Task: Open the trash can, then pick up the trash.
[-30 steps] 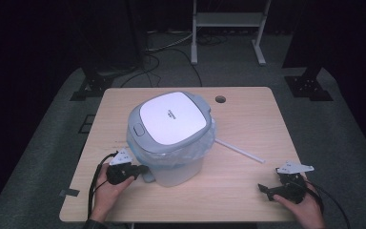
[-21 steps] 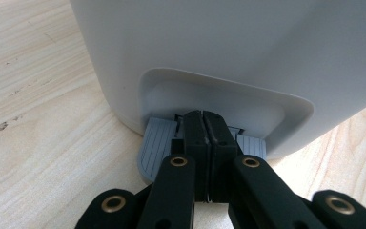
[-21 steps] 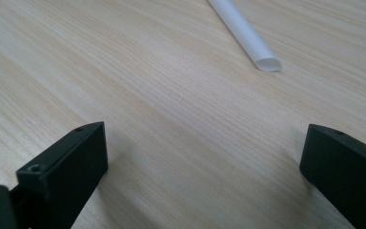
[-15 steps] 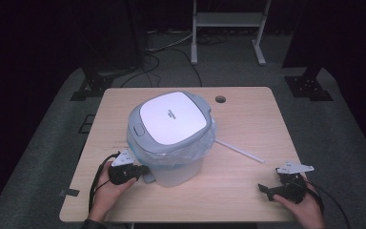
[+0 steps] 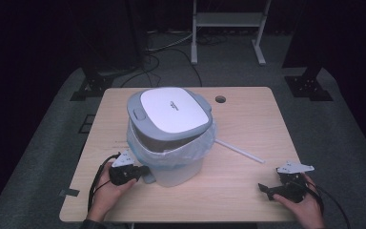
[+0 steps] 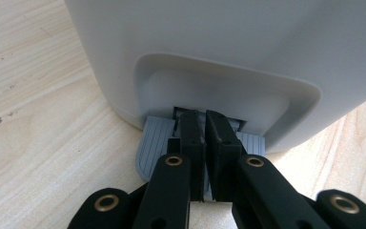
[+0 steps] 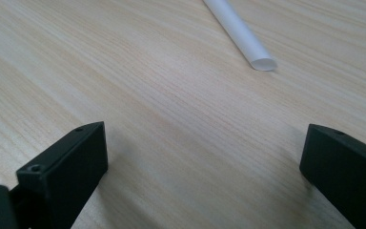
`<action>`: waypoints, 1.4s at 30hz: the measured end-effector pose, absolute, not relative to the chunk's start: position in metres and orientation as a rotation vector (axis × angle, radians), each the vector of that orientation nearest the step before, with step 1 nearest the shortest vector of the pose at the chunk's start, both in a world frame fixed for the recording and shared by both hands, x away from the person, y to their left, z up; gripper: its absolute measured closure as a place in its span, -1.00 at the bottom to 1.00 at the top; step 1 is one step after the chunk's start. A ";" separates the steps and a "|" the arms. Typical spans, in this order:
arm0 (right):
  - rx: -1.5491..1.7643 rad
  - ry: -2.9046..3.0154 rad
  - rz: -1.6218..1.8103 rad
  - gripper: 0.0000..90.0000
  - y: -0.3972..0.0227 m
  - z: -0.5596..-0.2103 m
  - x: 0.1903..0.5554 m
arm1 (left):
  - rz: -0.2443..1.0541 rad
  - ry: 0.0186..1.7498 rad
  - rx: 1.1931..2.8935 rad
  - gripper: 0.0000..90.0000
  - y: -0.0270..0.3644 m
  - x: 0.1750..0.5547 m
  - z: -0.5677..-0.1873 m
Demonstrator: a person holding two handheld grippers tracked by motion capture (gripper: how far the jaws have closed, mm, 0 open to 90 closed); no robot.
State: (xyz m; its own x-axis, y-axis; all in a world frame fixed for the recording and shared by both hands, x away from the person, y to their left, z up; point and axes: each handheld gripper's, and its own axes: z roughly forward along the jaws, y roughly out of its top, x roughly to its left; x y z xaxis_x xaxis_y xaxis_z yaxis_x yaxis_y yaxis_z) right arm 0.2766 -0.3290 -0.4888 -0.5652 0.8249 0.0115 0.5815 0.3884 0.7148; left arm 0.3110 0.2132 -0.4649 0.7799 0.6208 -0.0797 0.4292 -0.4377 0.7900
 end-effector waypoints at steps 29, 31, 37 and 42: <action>1.193 2.287 1.025 -0.53 -0.331 -0.487 0.274 | 0.314 0.748 2.060 0.93 0.215 0.308 -0.479; 1.178 2.286 1.042 -0.38 -0.332 -0.487 0.273 | 0.315 0.747 2.061 0.93 0.215 0.308 -0.479; 1.182 2.294 1.084 -0.20 -0.332 -0.484 0.274 | 0.325 0.744 2.063 0.92 0.214 0.307 -0.479; 1.172 2.282 1.101 -0.20 -0.332 -0.480 0.274 | 0.320 0.745 2.062 0.92 0.215 0.307 -0.479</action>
State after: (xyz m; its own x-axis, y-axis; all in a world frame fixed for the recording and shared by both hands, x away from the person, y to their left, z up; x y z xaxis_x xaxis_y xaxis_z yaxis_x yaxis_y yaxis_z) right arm 0.2741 -0.3318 -0.4798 -0.5975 0.8008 0.0409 0.5305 0.3566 0.7690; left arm 0.3071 0.2146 -0.4791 0.7855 0.6165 -0.0533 0.3855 -0.4202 0.8215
